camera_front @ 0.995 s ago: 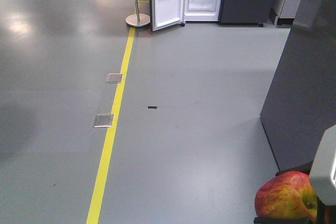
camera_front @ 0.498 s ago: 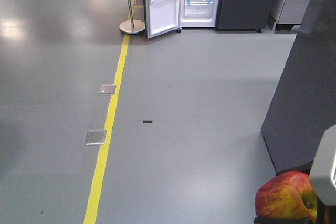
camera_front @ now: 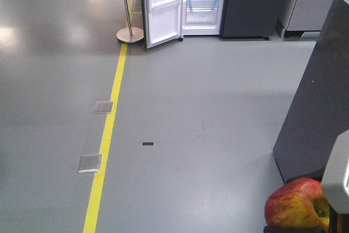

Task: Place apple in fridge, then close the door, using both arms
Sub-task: 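Drive toward the open white refrigerator holding the apple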

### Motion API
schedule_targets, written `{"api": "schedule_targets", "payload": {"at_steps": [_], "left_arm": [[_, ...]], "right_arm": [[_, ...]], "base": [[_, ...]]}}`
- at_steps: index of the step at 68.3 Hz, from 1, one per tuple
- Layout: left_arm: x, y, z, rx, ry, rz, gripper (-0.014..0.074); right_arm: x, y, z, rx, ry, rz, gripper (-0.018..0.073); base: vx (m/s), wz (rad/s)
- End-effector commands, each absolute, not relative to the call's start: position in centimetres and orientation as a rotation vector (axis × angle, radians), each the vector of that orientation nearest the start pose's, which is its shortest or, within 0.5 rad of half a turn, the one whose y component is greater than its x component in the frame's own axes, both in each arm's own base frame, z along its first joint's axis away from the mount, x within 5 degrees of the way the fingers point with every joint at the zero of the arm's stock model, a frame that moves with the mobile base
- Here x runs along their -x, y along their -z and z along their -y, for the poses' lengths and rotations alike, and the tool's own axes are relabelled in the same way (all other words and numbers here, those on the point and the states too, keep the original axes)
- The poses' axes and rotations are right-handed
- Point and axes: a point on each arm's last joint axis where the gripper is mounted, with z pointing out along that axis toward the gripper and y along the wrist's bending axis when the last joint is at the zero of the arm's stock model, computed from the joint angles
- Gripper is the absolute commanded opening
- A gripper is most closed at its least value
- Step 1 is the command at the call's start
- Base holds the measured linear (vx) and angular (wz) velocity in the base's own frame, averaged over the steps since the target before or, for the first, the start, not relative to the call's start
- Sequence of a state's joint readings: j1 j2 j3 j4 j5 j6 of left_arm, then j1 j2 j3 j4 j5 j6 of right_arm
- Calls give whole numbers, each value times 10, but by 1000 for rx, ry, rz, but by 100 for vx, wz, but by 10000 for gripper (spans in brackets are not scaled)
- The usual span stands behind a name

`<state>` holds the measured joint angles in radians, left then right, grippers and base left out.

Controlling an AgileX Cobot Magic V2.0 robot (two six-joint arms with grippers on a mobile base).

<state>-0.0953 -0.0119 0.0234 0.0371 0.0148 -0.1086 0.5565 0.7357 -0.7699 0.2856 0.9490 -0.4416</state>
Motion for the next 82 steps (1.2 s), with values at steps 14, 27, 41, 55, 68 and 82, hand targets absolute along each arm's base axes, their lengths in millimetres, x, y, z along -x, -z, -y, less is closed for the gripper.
{"api": "schedule_targets", "payload": {"at_steps": [14,27,41,55,68,82], "left_arm": [[-53,-217,5,-9,156,-1410,-6],[-53,-217,5,-9,156,-1410,-6],[-53,-217,5,-9,156,-1410,-6],[-53,-217,5,-9,156,-1410,-6],[-53,-217,5,-9,156,-1410,-6],[-53,-217,5,-9,156,-1410,-6]], "right_arm": [[-97,-343,-85,1015,-421,-2060,254],[-97,-343,-85,1015,-421,-2060,254],[-97,-343,-85,1015,-421,-2060,254],[-97,-343,-85,1015,-421,-2060,254],[-97,-343,-85,1015,-421,-2060,254],[-97,-343,-85,1015,-421,-2060,254]], "base": [[30,-3],[30,1],[31,5],[32,6],[34,5],[34,3]]}}
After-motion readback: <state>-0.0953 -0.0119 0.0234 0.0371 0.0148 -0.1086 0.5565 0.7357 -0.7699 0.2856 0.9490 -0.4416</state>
